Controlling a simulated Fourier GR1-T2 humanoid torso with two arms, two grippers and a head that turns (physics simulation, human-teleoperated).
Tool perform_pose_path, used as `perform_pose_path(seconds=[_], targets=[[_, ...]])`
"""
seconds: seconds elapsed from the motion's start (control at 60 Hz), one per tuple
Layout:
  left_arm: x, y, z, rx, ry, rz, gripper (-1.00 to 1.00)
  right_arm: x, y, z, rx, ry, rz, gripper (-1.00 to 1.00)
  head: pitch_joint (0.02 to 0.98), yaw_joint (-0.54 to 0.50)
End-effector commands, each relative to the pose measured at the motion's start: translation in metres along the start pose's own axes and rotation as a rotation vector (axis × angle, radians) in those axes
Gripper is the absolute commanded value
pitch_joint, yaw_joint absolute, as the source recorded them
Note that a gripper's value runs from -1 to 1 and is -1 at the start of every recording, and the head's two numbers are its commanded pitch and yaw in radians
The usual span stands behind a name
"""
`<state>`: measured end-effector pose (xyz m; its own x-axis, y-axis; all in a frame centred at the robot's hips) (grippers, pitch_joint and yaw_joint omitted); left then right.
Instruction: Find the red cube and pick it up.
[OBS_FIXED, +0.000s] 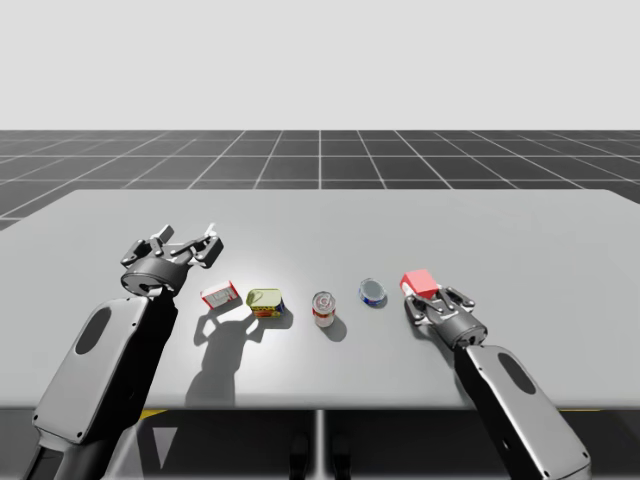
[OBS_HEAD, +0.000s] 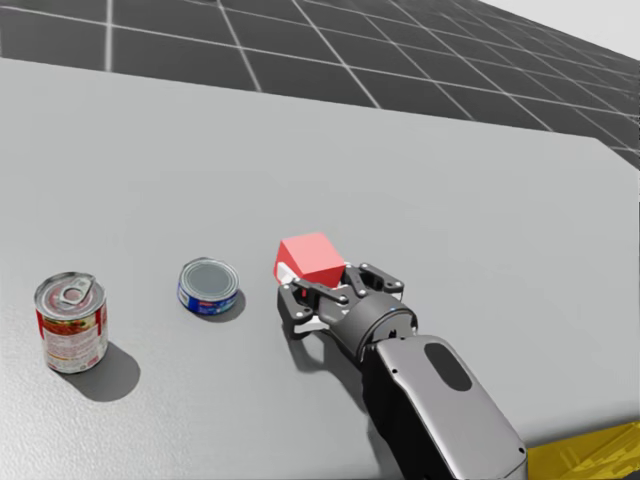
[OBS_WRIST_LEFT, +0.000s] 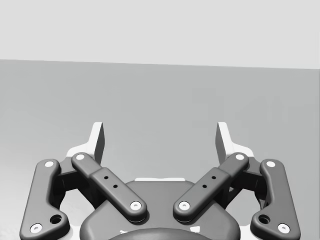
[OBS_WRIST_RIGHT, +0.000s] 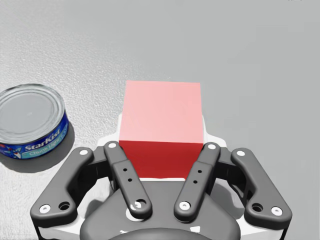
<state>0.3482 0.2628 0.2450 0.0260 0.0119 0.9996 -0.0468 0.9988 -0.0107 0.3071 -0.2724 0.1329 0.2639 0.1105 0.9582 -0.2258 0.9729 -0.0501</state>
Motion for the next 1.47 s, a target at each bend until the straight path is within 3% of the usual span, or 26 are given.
perform_pose_path(seconds=[0.017,0.317,0.65,0.767,0.9,1.467], targets=[[0.0,0.0,0.0,-0.001,0.001,-0.002,-1.0,-0.013,-0.003,0.0,-0.062,0.047,-0.025,1.0,0.695,-0.42],[-0.003,-0.002,-0.001,-0.005,0.007,-0.007,-1.0,-0.015,-0.004,0.0,-0.066,0.033,-0.02,1.0,0.488,-0.42],[-0.003,-0.002,-0.001,-0.005,0.008,-0.006,-1.0,-0.006,-0.005,0.003,-0.066,0.009,-0.014,1.0,0.425,-0.42],[-0.003,-0.002,-0.001,-0.005,0.007,-0.005,-1.0,0.017,-0.006,0.011,-0.066,-0.042,-0.016,1.0,0.424,-0.42],[-0.003,-0.001,-0.002,-0.006,0.006,-0.004,-1.0,0.046,-0.012,0.015,-0.094,-0.113,0.005,1.0,0.424,-0.42],[-0.002,-0.001,-0.001,-0.002,0.004,-0.003,-1.0,0.176,-0.029,0.049,-0.146,-0.38,0.047,1.0,0.432,-0.42]])
